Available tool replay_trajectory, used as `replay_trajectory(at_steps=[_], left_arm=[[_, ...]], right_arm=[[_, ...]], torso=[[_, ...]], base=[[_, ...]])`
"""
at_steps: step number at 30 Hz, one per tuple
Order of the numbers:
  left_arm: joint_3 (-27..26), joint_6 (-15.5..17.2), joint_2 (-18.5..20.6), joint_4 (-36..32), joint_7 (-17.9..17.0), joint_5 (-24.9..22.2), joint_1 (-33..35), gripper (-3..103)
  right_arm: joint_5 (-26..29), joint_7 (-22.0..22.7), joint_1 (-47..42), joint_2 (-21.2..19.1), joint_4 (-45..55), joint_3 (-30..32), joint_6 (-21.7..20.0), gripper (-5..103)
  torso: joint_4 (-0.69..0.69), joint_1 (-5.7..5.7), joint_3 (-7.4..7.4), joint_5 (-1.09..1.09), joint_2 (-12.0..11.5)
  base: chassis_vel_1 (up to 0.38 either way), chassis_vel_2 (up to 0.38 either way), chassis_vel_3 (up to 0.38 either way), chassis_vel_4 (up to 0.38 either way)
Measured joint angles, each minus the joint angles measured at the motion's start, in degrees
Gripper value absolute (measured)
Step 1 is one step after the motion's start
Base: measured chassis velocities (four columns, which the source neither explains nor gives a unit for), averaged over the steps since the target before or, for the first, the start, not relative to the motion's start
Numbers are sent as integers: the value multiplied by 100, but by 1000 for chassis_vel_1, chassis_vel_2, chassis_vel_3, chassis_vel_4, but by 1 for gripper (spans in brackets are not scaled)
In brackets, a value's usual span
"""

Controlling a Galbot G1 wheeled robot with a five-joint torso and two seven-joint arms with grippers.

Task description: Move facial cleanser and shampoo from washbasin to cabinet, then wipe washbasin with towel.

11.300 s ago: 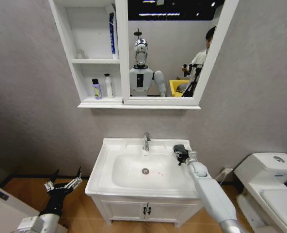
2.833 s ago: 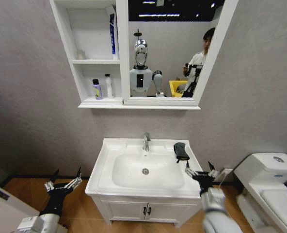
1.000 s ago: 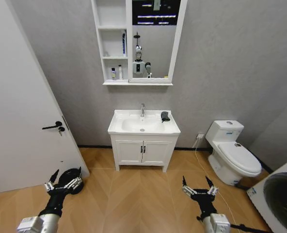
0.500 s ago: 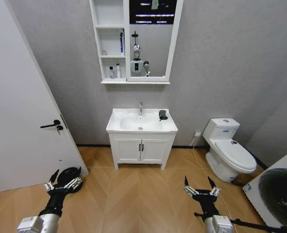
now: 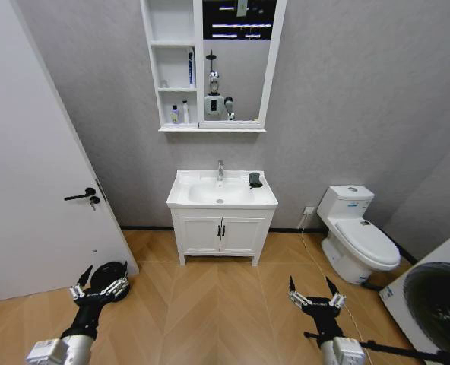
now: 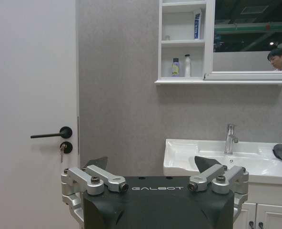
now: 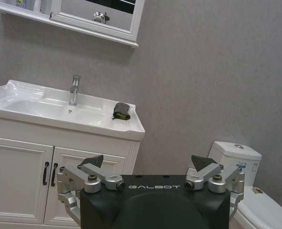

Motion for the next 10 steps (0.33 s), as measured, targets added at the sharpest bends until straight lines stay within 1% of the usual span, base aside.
replay_trajectory(at_steps=[10], left_arm=[[0,0,0,0,0,0,0,100]], right_arm=[[0,1,0,0,4,-1,-5,100]], torso=[[0,0,0,0,0]], base=[[0,0,0,0]])
